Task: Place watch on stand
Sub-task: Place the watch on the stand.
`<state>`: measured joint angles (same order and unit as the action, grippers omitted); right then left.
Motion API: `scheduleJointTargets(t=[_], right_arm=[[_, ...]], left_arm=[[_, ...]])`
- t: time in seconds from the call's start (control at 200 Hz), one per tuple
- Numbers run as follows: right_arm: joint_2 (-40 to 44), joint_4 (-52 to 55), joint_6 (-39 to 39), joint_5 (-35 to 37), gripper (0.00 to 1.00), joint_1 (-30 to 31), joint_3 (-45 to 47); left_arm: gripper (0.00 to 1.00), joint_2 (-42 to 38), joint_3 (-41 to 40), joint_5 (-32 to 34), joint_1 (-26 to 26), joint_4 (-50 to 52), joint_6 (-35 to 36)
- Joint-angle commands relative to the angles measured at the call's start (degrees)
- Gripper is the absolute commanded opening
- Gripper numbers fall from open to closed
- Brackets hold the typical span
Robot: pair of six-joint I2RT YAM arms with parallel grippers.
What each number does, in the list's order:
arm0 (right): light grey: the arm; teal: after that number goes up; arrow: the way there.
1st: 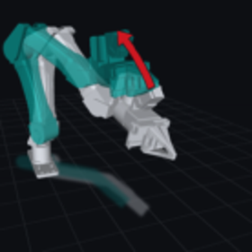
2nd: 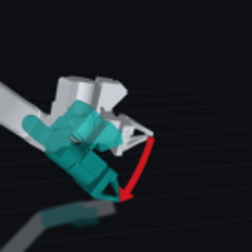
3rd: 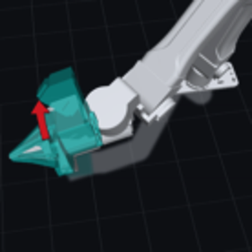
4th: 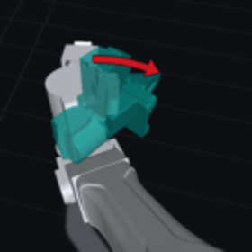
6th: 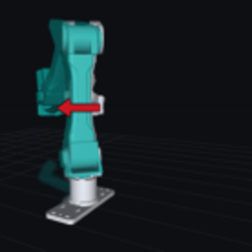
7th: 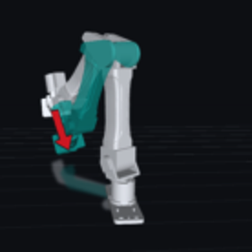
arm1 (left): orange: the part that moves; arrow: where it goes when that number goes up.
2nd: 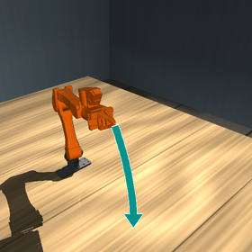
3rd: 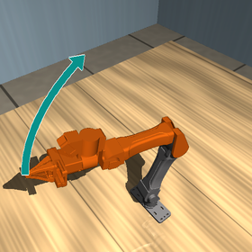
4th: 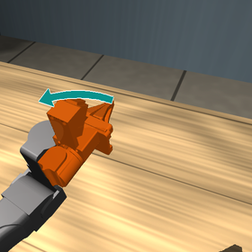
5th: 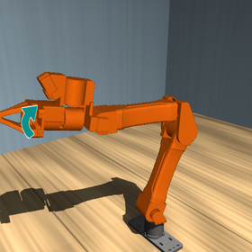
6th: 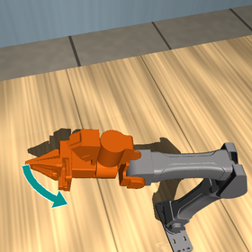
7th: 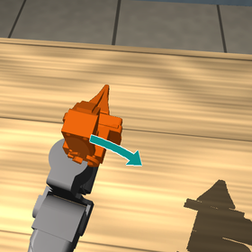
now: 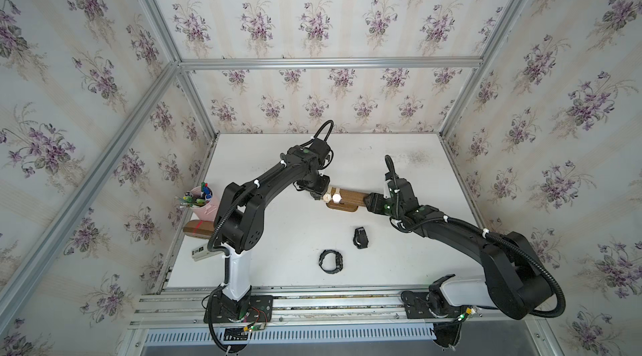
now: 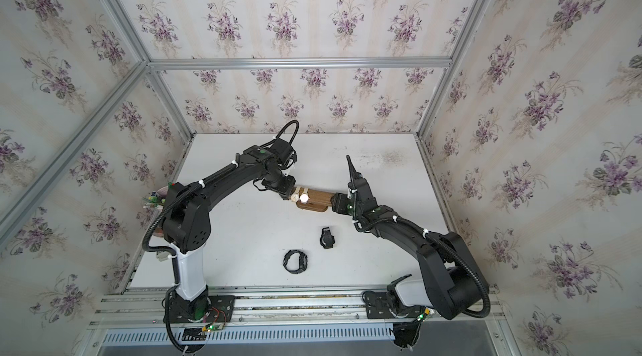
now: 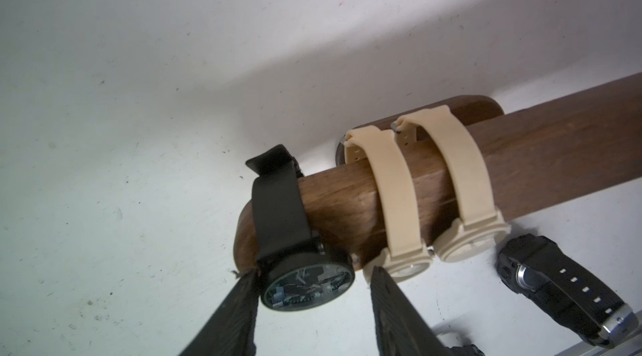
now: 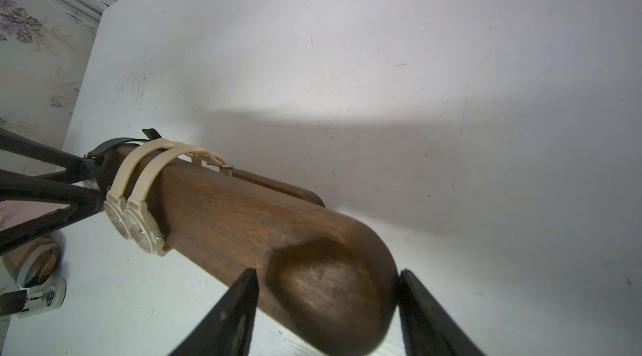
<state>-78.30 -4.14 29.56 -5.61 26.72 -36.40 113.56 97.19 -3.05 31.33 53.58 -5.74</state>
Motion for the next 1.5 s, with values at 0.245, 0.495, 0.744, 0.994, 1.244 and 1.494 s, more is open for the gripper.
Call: scheduleJointTargets(t=[0.245, 0.495, 0.744, 0.994, 1.244, 1.494], right_arm=[[0.3, -1.3, -0.7, 0.0, 0.62, 0.1, 0.2], [0.3, -1.1, -1.2, 0.1, 0.61, 0.1, 0.0], [-0.1, -1.1, -1.6, 0.7, 0.6, 0.1, -0.3], [-0.7, -1.0, -2.2, 1.0, 0.56, 0.1, -0.9], [-1.6, -0.5, -3.1, 1.8, 0.6, 0.2, -2.0], [-3.7, -0.2, -5.3, 2.4, 0.61, -0.1, -4.3]], left_arm=[[0.52, 1.3, 1.8, 1.7, 0.0, 1.0, -0.1], [0.51, 2.4, 2.9, 0.9, 0.0, 1.0, 0.0], [0.5, 1.9, 3.0, -0.3, 0.0, 0.2, 0.3], [0.5, 1.1, 2.8, -0.1, 0.0, -0.3, 1.0], [0.51, 0.1, 1.5, 0.6, 0.0, -1.0, 0.7], [0.51, -2.5, -1.4, 0.4, -0.1, -4.0, 0.7]])
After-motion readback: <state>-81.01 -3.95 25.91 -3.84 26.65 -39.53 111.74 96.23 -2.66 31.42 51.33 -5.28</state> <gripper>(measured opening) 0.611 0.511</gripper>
